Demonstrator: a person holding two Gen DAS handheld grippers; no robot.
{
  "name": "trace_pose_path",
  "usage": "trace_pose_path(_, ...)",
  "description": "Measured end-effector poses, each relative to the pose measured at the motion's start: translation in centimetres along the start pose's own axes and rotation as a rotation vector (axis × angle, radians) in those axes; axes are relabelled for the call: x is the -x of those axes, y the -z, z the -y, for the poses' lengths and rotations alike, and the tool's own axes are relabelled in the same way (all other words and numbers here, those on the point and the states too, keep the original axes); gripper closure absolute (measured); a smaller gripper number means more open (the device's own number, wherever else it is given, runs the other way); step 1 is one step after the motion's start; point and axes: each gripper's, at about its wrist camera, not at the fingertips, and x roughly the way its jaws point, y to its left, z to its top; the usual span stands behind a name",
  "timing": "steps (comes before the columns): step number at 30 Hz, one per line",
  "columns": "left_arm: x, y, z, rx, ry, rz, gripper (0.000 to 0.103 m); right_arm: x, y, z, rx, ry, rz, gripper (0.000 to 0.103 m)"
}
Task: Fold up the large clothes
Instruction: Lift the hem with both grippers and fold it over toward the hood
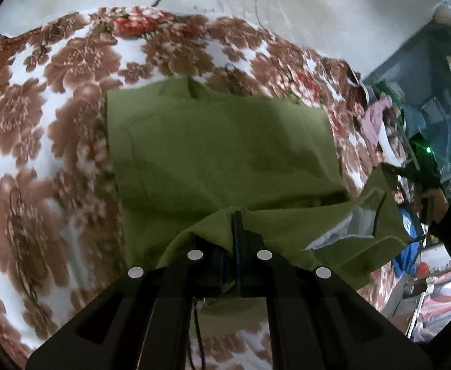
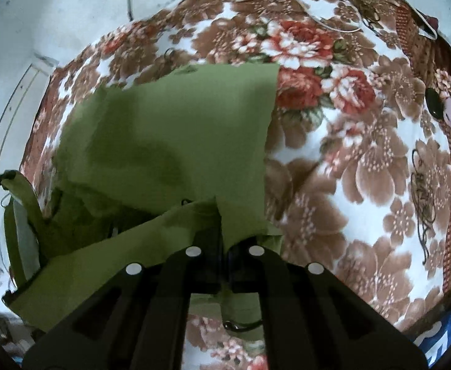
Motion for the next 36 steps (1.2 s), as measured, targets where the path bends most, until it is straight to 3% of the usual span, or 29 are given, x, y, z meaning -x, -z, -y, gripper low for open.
trace_pose_path(6, -2.0, -7.0, -2.9, -0.002, -0.003, 0.038, 0.100, -2.6, -6.7, 2.9, -0.070, -0.017, -0.001, 0.101)
trace_pose_path(13, -10.0, -15.1, -5.2, -0.034, -0.060, -0.047, 0.100, -10.5, -14.4, 3.8, -0.010, 0.071, -0.044, 0.101)
trace_pose_path(19, -14.0, -17.3, -7.3, -0.028, -0.102, -0.109, 0.100, -14.3, -17.2, 4.5, 0.014, 0.083, -0.066, 0.100)
trace_pose_path(22, -15.1, -18.0, -9.7, 0.060, -0.133, -0.103, 0.100, -16.2, -18.4, 6.0, -0.057, 0.048, -0.088, 0.100)
trace_pose_path(26, -16.5, -18.4, -13.0, 0.238, -0.096, -0.146, 0.094, -17.7, -19.0, 8.1, -0.175, -0.049, -0.155, 0.088)
trace_pose_path(27, -16.6, -18.4, -13.7, 0.276, -0.074, -0.156, 0.088, -17.4, -19.1, 8.3, -0.185, -0.062, -0.158, 0.086)
trace_pose_path(30, -15.8, -18.3, -15.4, 0.410, 0.034, -0.149, 0.066, -15.4, -19.4, 8.3, -0.212, -0.150, -0.147, 0.038)
trace_pose_path(31, -15.4, -18.2, -15.9, 0.451, 0.068, -0.141, 0.058, -14.3, -19.6, 8.3, -0.218, -0.136, -0.130, 0.003)
trace_pose_path(32, -14.8, -18.0, -16.4, 0.488, 0.100, -0.132, 0.045, -13.1, -19.8, 8.2, -0.207, -0.098, -0.096, 0.005)
trace_pose_path(33, -14.0, -18.1, -16.6, 0.506, 0.109, -0.109, 0.012, -11.8, -20.3, 7.9, -0.174, -0.079, -0.074, 0.005)
trace_pose_path(36, -11.5, -18.8, -16.1, 0.475, 0.062, -0.060, 0.010, -9.7, -21.0, 7.5, -0.126, -0.023, -0.027, 0.005)
